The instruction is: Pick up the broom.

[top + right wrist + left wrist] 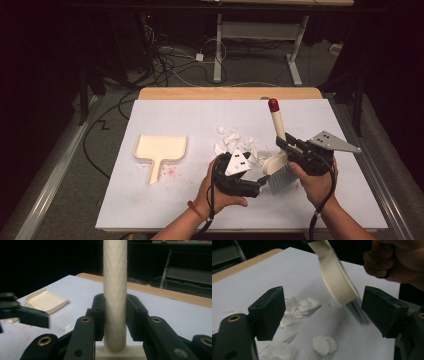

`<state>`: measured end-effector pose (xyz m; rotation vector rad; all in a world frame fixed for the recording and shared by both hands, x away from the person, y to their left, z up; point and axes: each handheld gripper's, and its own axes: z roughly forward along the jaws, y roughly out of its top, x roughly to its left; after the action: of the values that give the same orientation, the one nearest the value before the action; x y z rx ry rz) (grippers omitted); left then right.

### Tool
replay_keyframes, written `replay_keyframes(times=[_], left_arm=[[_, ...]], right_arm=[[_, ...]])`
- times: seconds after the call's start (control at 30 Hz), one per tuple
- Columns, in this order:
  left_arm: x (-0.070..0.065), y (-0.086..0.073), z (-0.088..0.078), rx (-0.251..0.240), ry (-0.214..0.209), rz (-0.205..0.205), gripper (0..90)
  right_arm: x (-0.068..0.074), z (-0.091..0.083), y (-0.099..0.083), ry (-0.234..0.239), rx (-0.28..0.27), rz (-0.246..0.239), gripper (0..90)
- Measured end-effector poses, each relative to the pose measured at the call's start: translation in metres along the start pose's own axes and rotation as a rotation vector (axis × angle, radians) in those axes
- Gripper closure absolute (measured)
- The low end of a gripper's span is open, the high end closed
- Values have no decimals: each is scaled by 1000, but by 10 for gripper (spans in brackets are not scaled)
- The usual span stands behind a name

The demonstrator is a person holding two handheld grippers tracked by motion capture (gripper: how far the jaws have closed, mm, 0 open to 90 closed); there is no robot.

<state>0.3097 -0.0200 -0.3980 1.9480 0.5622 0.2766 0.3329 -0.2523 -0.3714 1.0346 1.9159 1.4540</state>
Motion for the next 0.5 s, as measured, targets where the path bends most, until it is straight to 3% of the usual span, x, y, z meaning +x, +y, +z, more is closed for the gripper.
replay_keyframes(times=[0.07, 0.2, 0.23, 0.3, 0.37, 0.43, 0.5], left_arm=[[-1, 0, 5, -7, -22, -18, 197], [-3, -1, 11, -4, -25, -22, 274], [-3, -2, 14, 10, -1, -28, 301], [0, -5, 13, -3, -39, -48, 337], [2, -6, 12, -14, -59, -48, 383], [2, -7, 10, -20, -71, -41, 487], [3, -7, 6, -34, -63, -26, 539]], right_arm=[[6, 1, -2, 18, 0, 13, 718], [16, 3, -4, 45, -8, 4, 718], [19, 2, -4, 52, -16, 15, 718], [24, 2, -3, 67, -18, -1, 718], [28, 1, -4, 70, -26, -3, 718], [28, 0, -3, 82, -35, -7, 717], [29, -1, -3, 97, -41, 0, 717]])
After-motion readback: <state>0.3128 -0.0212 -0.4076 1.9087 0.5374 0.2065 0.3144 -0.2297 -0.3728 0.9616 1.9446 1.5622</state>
